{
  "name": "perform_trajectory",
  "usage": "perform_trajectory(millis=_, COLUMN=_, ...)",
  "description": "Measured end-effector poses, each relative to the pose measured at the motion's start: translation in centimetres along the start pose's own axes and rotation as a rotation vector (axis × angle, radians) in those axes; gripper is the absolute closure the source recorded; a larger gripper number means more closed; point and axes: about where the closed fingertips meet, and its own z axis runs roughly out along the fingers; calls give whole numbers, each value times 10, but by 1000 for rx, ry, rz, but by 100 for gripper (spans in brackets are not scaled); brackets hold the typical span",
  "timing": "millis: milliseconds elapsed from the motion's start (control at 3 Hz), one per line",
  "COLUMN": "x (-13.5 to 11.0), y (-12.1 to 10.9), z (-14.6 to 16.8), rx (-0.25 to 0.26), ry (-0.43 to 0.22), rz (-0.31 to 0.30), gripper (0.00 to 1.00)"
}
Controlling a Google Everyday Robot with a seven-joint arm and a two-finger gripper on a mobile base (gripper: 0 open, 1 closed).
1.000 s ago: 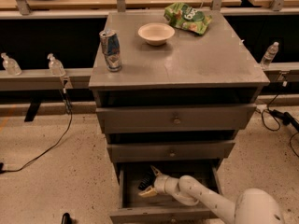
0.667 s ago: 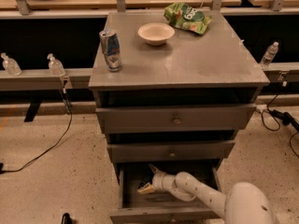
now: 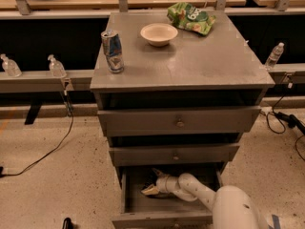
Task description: Pick rxbar blueberry from bottom drawer and place on counter
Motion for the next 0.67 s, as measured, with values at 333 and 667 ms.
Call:
perform_trajectory(millis=333, x=10, y=-5, z=4, rx=-6, ry=22, rz=15, gripper=22)
perform_trajectory(millis=667, x=29, y=-5, z=10, rx=-15, ry=61, rz=55, gripper=40)
